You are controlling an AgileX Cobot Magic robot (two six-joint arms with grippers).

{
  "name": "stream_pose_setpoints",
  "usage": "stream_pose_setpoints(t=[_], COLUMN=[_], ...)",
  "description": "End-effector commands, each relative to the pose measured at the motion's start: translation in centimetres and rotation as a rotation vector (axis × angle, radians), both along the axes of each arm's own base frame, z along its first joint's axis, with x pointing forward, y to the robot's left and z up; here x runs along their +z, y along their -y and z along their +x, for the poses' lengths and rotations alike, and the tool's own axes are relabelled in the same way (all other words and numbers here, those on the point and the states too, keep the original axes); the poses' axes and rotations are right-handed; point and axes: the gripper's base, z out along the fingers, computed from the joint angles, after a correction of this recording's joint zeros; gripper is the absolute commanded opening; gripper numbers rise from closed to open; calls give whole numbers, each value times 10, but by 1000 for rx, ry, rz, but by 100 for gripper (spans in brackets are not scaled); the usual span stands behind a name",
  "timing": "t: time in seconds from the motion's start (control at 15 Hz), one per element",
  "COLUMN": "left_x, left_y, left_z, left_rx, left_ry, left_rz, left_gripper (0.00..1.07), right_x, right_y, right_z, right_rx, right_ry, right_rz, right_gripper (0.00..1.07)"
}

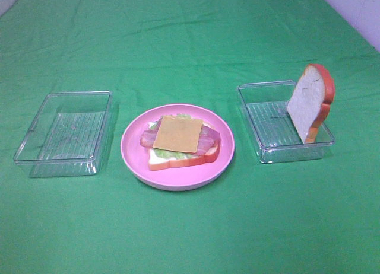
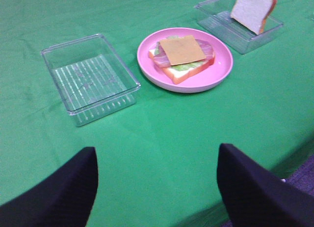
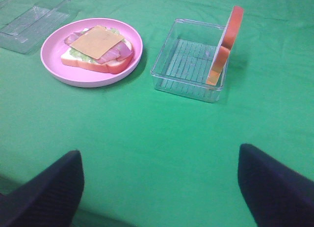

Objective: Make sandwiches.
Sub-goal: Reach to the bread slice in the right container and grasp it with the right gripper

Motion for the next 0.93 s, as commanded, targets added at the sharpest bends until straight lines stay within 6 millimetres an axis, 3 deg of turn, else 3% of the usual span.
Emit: stream_pose_setpoints(t=[0.07,0.27,0.33,0.47,0.8,0.87,0.93], left_x=[-2,-2,-2,-2,-2,-2,-2], left_y=[2,0,-1,-1,-1,-1,-1], left_z=[-4,-2,-2,-2,-2,-2,-2], left_rx=[-66,-28,-16,-16,-16,-16,-16], left_ry=[26,24,24,24,24,24,24], left_rz=[22,25,25,25,25,25,25], left_gripper=[67,67,67,67,67,67,67], right_x=[4,15,20,25,28,27,28], right_y=[-2,-10,-19,-27,-54,-61,-65], right_z=[5,33,62,87,176,216,237], right_rx=[-3,-12,-68,-122,-190,-252,-288], right_ry=[0,-61,-157,-250,-516,-558,-570], right_rz=[-2,-11,28,55,-19,-65,-90], right_gripper=[77,76,76,76,76,76,76])
